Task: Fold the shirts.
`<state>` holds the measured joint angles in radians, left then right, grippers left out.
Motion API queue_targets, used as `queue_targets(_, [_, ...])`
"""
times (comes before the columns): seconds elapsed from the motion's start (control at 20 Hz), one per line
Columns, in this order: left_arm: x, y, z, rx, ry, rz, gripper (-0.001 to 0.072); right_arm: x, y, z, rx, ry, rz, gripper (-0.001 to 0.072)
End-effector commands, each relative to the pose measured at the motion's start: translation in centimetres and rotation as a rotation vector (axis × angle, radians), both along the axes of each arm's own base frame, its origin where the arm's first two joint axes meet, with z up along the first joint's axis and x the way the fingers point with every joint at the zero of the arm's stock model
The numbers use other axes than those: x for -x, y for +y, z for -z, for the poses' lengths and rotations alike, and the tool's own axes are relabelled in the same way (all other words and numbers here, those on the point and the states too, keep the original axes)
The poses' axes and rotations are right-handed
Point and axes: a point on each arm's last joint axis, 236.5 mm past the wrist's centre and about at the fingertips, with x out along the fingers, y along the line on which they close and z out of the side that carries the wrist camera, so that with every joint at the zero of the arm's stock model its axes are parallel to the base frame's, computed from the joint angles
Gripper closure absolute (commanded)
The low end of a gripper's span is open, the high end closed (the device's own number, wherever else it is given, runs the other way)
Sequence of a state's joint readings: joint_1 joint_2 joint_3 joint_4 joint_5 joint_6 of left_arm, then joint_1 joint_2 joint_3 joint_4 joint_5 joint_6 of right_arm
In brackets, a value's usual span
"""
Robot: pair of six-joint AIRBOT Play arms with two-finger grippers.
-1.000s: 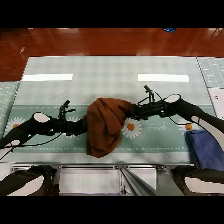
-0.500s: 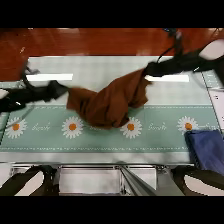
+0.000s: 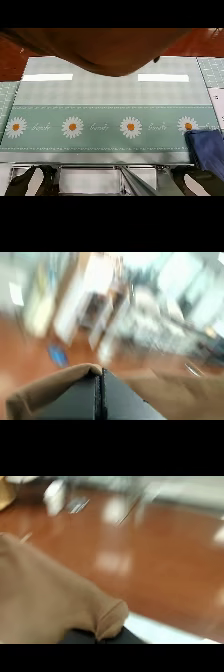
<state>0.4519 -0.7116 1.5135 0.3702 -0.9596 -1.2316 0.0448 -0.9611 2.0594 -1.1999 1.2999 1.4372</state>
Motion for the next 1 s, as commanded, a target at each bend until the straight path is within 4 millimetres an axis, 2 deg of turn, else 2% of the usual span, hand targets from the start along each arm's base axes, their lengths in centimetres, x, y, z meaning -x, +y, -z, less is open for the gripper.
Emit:
queue_targets(0.0, [7.9,-1.2,-6.0,-0.165,-0.215,-0.190,0.0690,7.4,-3.0,-2.9,0.031,-0.108,0.116,0.0689])
queue_targets(0.1, [9.9,-1.3,-5.4,-0.265,-0.220,-0.287,0.0690,9.6,-4.1,-1.6,0.049,-0.061,0.154,0.0689])
queue_targets(0.2, [10.1,-1.1,-2.7,-0.331,-0.127,-0.315,0.0690,10.4,-5.8,1.1,0.052,0.029,0.225,0.0689])
queue_targets(0.3, [9.0,-0.3,0.3,-0.319,-0.035,-0.297,0.0690,10.1,-6.1,4.8,0.046,0.134,0.244,0.0689])
queue_targets(0.4, [7.1,0.2,4.2,-0.294,0.076,-0.246,0.0690,9.5,-5.4,9.7,0.029,0.268,0.226,0.0689])
queue_targets(0.55, [3.6,0.1,13.7,-0.248,0.341,-0.121,0.0690,8.2,-5.0,18.7,0.024,0.496,0.221,0.0689])
queue_targets(0.65, [1.8,0.2,21.2,-0.204,0.523,-0.060,0.0690,6.6,-4.9,25.2,0.029,0.637,0.231,0.0690])
queue_targets(0.75, [0.6,0.4,29.3,-0.138,0.701,-0.020,0.0690,4.2,-4.9,31.3,0.024,0.735,0.247,0.0691])
queue_targets(0.85, [-0.3,0.7,36.1,-0.063,0.838,-0.012,0.0690,1.6,-4.9,36.5,0.018,0.816,0.267,0.0691])
queue_targets(0.9, [-0.9,1.0,39.1,-0.024,0.889,-0.027,0.0690,0.3,-4.9,38.4,0.018,0.850,0.274,0.0691])
queue_targets(0.95, [-1.6,1.4,41.3,0.007,0.924,-0.047,0.0690,-1.3,-4.9,40.0,0.019,0.875,0.281,0.0691])
